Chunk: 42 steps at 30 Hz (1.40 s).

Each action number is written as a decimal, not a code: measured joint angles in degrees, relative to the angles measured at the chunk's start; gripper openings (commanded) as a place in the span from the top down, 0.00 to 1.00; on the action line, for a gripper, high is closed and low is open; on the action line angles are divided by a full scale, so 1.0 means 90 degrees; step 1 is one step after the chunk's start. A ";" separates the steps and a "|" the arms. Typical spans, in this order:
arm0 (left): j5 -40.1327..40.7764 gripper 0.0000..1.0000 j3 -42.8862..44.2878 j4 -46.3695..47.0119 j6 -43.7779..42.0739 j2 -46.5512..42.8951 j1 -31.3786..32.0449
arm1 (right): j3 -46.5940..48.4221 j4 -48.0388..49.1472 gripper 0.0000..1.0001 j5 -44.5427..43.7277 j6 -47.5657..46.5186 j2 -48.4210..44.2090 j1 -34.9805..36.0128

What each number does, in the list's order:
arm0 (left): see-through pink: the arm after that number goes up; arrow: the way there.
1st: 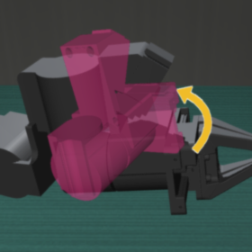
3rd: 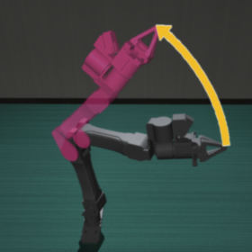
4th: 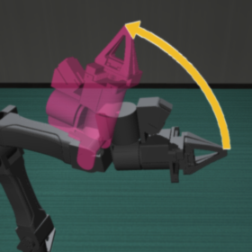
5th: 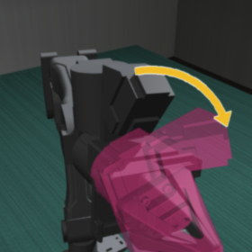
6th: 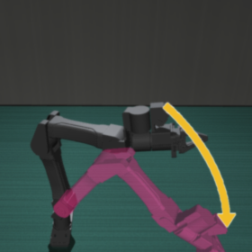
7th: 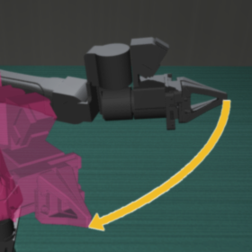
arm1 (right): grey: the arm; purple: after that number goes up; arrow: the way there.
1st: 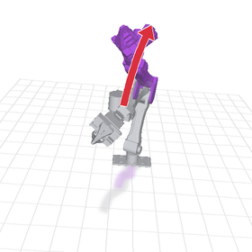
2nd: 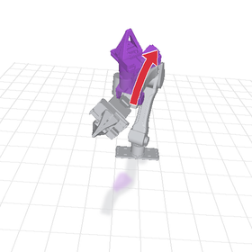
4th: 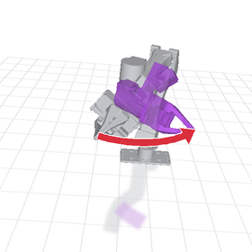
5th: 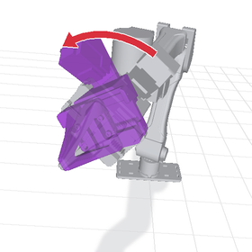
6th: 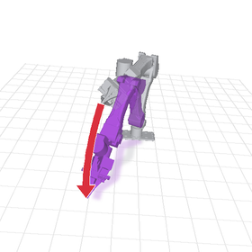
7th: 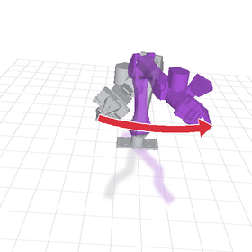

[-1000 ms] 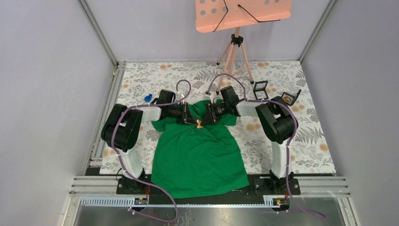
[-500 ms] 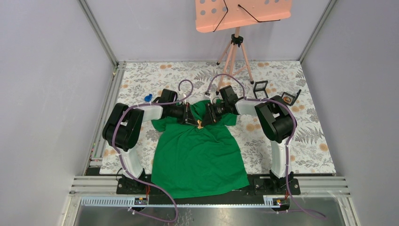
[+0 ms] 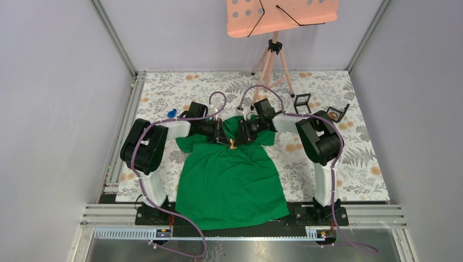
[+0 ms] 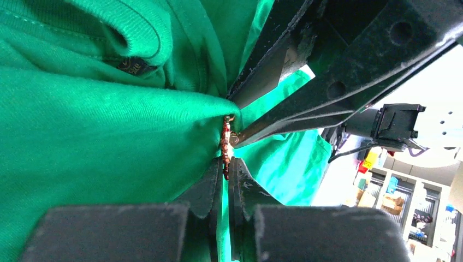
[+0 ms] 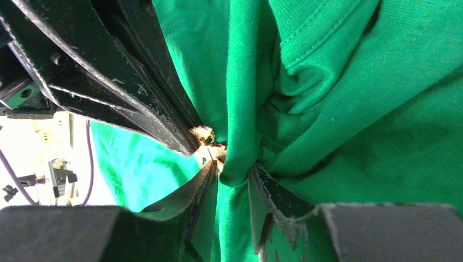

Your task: Pin the brooch onto the clothing

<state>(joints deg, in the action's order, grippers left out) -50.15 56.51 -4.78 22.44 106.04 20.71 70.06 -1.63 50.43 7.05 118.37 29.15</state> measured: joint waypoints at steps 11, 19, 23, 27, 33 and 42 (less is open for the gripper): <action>0.0146 1.00 0.0087 -0.0117 -0.0102 -0.0010 0.0160 | -0.1190 0.0750 0.36 -0.0886 0.0180 -0.1229 0.0216; 0.0163 1.00 0.0087 -0.0124 -0.0102 -0.0010 0.0148 | -0.2416 0.1666 0.48 -0.1775 0.0318 -0.2514 0.0219; 0.0168 1.00 0.0087 -0.0124 -0.0102 -0.0010 0.0141 | -0.2650 0.1957 0.56 -0.2183 0.0376 -0.2657 0.0272; 0.0168 1.00 0.0087 -0.0124 -0.0100 -0.0010 0.0129 | -0.2645 0.2123 0.61 -0.2538 0.0364 -0.2642 0.0510; 0.0168 1.00 0.0087 -0.0124 -0.0095 -0.0012 0.0107 | -0.2458 0.2212 0.67 -0.2924 0.0330 -0.2382 0.0838; 0.0168 1.00 0.0087 -0.0124 -0.0095 -0.0012 0.0090 | -0.2344 0.2239 0.69 -0.3211 0.0240 -0.2169 0.0901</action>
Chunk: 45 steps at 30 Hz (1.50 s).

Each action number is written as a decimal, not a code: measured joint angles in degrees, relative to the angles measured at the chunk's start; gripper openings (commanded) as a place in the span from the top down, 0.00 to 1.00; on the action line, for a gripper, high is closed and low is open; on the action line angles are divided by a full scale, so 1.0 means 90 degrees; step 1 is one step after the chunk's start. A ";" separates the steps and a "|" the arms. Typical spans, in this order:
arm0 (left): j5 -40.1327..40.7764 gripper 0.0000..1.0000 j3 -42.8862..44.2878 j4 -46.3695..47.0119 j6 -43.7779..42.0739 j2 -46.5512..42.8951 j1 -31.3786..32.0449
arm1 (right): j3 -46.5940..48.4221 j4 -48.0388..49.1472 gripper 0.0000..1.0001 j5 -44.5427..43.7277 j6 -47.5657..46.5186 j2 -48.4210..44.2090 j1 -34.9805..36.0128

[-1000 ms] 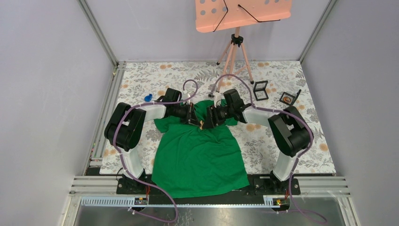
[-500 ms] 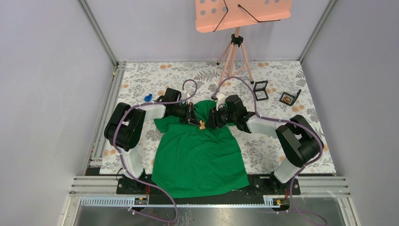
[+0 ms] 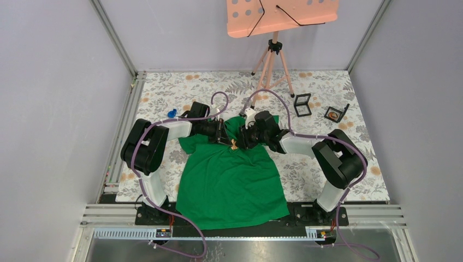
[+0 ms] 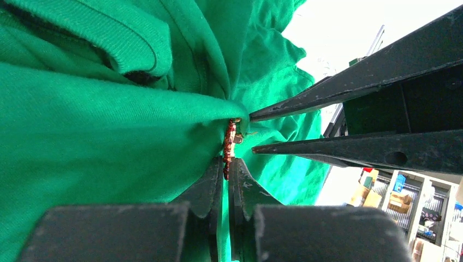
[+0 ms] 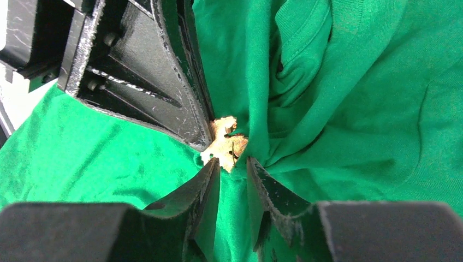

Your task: Pin the brooch onto the clothing

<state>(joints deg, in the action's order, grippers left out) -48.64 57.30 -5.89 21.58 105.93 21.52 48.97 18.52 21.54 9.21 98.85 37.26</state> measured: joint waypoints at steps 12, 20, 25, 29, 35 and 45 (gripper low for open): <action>0.0005 1.00 0.0000 -0.0005 0.0002 0.0000 -0.0012 | 0.0078 0.0002 0.82 -0.0002 -0.0073 0.0160 0.0022; 0.0005 1.00 0.0000 -0.0005 0.0002 0.0000 -0.0012 | 0.0100 0.0005 0.90 0.0007 -0.0119 0.0189 0.0036; 0.0002 1.00 0.0000 -0.0017 0.0002 0.0000 -0.0029 | 0.0148 -0.0002 0.95 0.0007 -0.0192 0.0214 0.0068; 0.0005 1.00 0.0000 -0.0032 0.0000 0.0000 -0.0041 | 0.0189 -0.0005 0.99 0.0007 -0.0262 0.0257 0.0090; 0.0005 1.00 0.0000 -0.0063 0.0000 0.0000 -0.0053 | 0.0340 -0.0245 1.00 -0.0068 -0.0478 0.0287 0.0197; 0.0058 1.00 0.0000 -0.0109 -0.0085 0.0000 -0.0051 | 0.0629 -0.0607 1.00 -0.0141 -0.0644 0.0459 0.0284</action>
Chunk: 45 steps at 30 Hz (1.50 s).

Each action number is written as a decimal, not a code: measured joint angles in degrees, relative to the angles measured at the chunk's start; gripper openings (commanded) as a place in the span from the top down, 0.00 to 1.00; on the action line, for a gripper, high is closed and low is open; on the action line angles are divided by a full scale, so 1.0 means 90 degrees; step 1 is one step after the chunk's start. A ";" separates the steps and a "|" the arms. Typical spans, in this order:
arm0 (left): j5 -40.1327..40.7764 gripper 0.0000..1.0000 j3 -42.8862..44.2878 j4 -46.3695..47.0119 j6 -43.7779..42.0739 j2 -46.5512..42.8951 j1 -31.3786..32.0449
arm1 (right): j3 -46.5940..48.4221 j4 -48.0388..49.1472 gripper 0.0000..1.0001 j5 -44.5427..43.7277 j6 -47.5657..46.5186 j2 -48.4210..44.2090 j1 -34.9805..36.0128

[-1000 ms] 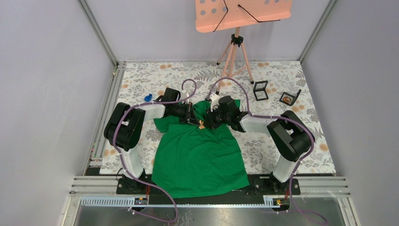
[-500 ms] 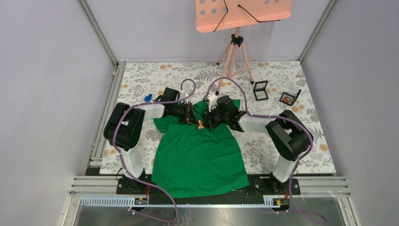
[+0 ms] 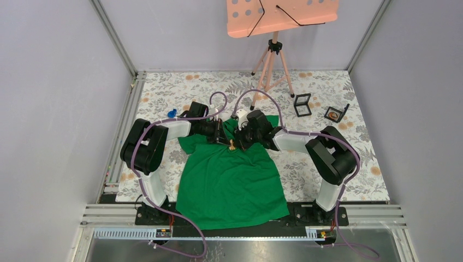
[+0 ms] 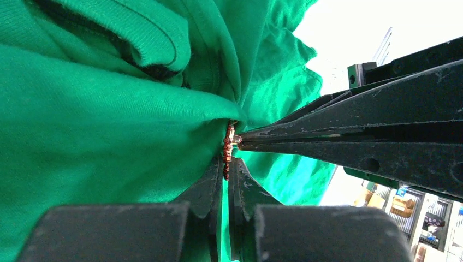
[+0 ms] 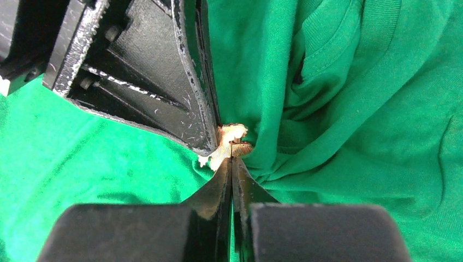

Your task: Pin the brooch onto the clothing

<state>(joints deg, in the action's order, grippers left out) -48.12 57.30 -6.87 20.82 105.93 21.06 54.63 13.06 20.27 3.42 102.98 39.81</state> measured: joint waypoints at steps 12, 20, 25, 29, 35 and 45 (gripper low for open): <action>0.0107 1.00 0.0000 -0.0015 -0.0160 0.0000 0.0010 | 0.0352 -0.0376 1.00 0.0005 0.0058 0.0245 0.0007; 0.0163 1.00 0.0000 -0.0005 -0.0202 0.0000 0.0029 | 0.0478 -0.0556 1.00 -0.0153 0.0216 0.0313 0.0032; 0.0214 1.00 0.0000 0.0012 -0.0211 0.0000 0.0029 | 0.0593 -0.0680 1.00 -0.0352 0.0340 0.0372 0.0056; 0.0240 1.00 0.0000 0.0019 -0.0223 0.0000 0.0032 | 0.0704 -0.0806 1.00 -0.0469 0.0437 0.0435 0.0075; 0.0289 1.00 0.0000 0.0046 -0.0221 0.0000 0.0032 | 0.0736 -0.0840 1.00 -0.0566 0.0554 0.0449 0.0080; 0.0376 1.00 0.0000 0.0034 -0.0121 0.0000 0.0049 | 0.0498 -0.0644 1.00 -0.0716 0.0675 0.0267 0.0107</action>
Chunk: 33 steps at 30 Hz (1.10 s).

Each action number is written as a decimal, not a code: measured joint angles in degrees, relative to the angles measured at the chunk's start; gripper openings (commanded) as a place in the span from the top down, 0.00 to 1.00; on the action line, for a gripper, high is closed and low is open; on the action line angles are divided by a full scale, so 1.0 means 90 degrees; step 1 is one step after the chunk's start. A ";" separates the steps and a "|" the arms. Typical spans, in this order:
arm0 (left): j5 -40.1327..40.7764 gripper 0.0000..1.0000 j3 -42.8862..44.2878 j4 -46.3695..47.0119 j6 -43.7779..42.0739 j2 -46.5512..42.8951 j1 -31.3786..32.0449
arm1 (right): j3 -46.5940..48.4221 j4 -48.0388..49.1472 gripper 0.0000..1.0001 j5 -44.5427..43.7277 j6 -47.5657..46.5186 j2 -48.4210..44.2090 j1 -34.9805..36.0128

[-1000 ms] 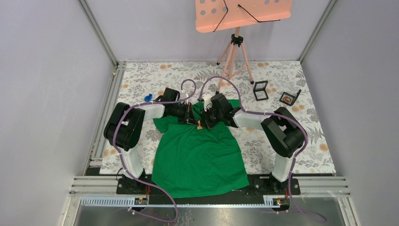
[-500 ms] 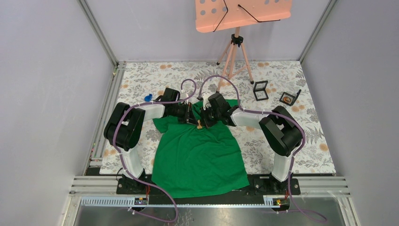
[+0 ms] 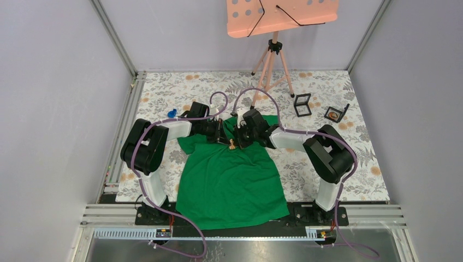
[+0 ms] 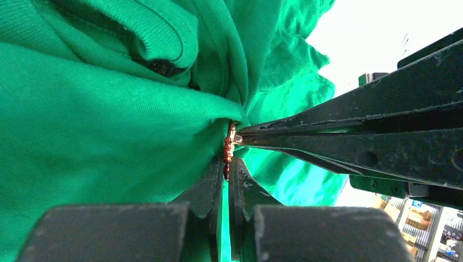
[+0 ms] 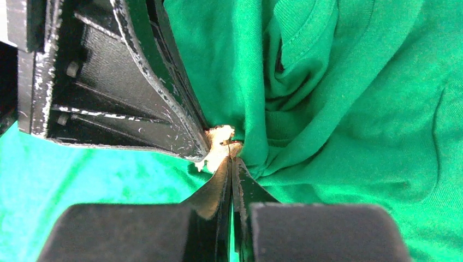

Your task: Pin the brooch onto the clothing

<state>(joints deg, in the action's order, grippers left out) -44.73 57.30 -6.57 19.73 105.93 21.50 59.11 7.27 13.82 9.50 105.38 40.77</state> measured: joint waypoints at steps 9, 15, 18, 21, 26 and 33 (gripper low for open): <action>0.0090 1.00 0.0095 -0.0143 0.0141 -0.0002 0.0015 | -0.0444 0.0138 0.73 -0.0274 0.0151 -0.0593 0.0010; 0.0304 0.68 0.0095 -0.0223 0.0211 -0.0044 -0.0002 | -0.0818 0.0141 0.59 -0.0374 0.0260 -0.1494 0.0007; 0.0566 0.42 0.0095 -0.0338 0.0219 -0.0155 -0.0005 | -0.1078 0.0087 0.51 -0.0466 0.0308 -0.2086 0.0007; 0.0930 0.21 0.0095 -0.0529 0.0231 -0.0406 -0.0010 | -0.1321 -0.0143 0.44 -0.0634 0.0355 -0.2744 0.0007; 0.1605 0.08 0.0090 -0.0860 0.0175 -0.1399 -0.0010 | -0.1591 -0.1010 0.33 -0.1015 0.0457 -0.4041 0.0005; 0.2210 0.01 0.0085 -0.1535 0.0085 -0.3915 -0.0032 | -0.1501 -0.2761 0.21 -0.1727 0.0658 -0.5814 -0.0073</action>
<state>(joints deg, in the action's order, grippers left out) -24.84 58.06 -20.38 20.49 70.70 21.21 45.60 -17.58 -1.72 15.42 53.06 40.12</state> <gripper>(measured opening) 0.982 0.749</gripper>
